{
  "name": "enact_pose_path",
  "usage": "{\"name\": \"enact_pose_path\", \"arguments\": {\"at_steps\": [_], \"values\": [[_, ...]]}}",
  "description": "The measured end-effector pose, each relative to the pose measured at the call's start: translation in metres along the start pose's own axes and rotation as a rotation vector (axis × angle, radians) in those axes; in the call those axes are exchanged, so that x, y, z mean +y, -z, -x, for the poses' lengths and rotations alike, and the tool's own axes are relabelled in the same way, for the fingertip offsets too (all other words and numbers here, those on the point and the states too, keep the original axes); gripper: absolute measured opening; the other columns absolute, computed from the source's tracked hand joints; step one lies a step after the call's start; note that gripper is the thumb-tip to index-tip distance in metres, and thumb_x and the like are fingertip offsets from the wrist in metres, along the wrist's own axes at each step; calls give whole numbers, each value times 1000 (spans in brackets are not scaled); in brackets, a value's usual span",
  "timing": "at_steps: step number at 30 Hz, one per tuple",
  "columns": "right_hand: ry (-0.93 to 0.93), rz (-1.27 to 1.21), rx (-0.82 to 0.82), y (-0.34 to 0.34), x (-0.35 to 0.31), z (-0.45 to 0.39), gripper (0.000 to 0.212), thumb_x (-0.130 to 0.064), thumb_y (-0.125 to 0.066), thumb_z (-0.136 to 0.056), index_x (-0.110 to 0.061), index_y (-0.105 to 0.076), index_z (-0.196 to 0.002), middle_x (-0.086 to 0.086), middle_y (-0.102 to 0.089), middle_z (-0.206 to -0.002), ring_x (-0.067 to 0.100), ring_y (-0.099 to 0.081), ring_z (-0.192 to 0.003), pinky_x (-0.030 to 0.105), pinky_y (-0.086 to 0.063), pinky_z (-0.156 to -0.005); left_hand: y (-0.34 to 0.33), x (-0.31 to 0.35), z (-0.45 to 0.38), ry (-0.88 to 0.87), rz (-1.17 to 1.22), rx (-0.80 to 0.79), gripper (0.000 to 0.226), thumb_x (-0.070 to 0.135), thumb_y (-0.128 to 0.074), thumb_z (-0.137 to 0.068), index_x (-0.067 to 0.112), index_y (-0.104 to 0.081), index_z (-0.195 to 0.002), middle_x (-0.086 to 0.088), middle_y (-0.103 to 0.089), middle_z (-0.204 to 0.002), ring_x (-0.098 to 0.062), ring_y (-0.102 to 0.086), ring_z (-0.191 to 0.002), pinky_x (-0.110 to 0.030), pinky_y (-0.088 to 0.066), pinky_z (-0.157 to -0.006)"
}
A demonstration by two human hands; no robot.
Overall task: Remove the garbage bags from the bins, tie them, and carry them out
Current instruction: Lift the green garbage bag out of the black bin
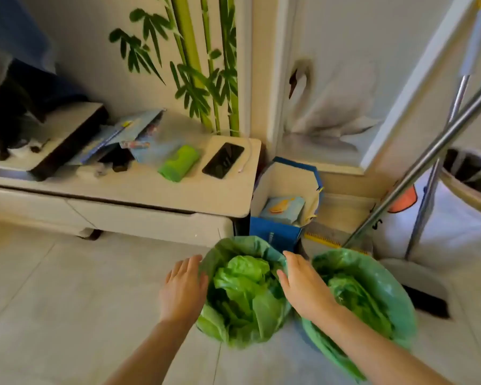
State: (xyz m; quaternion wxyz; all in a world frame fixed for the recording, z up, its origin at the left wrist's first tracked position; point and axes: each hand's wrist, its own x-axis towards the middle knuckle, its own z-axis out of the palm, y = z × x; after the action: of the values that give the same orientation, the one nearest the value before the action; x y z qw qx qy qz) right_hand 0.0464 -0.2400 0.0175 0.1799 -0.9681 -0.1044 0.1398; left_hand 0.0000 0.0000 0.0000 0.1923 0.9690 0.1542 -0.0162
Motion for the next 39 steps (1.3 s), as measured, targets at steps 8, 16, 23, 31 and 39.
{"name": "enact_pose_path", "arguments": {"at_steps": [8, 16, 23, 31, 39], "values": [[-172, -279, -8, -76, 35, -63, 63, -37, -41, -98, -6, -20, -148, 18, -48, -139, 30, -53, -121, 40, -45, -100, -106, -46, -7, 172, 373, 81, 37, 32, -41, -97, 20, -41, -132, -5, -52, -130, -28, -52, -117, -45, -46, -92], [-400, -442, -135, -90, 40, -101, 54, -21, -41, -96, -1, -26, -144, 17, -44, -134, 26, -49, -100, 35, -43, -84, -137, -58, -14, 395, 813, 42, 41, 45, -37, -96, 17, -48, -125, -8, -60, -115, -27, -57, -105, -44, -47, -93], [-485, -520, -251, -85, 36, -96, 61, -14, -44, -97, -4, -14, -150, 17, -22, -155, 37, -31, -137, 43, -32, -107, -124, -64, 8, 612, 960, -358, 69, 76, -28, -84, 23, -52, -120, -9, -68, -110, -28, -68, -94, -38, -57, -68], [-427, -457, -206, -71, 24, -80, 47, -11, -42, -96, 3, -31, -139, 20, -35, -144, 37, -40, -129, 45, -37, -106, -91, -71, 15, 634, 999, -404, 44, 47, -51, -93, 5, -64, -103, -16, -72, -92, -30, -69, -81, -35, -56, -62], [-417, -358, -172, -45, 29, -73, 9, -4, -56, -88, -6, -47, -87, 11, -47, -89, 23, -46, -77, 34, -42, -63, -69, -67, 11, 636, 998, -304, 11, 12, -64, -86, 2, -60, -83, -11, -57, -63, -19, -53, -53, -17, -44, -38]]}}
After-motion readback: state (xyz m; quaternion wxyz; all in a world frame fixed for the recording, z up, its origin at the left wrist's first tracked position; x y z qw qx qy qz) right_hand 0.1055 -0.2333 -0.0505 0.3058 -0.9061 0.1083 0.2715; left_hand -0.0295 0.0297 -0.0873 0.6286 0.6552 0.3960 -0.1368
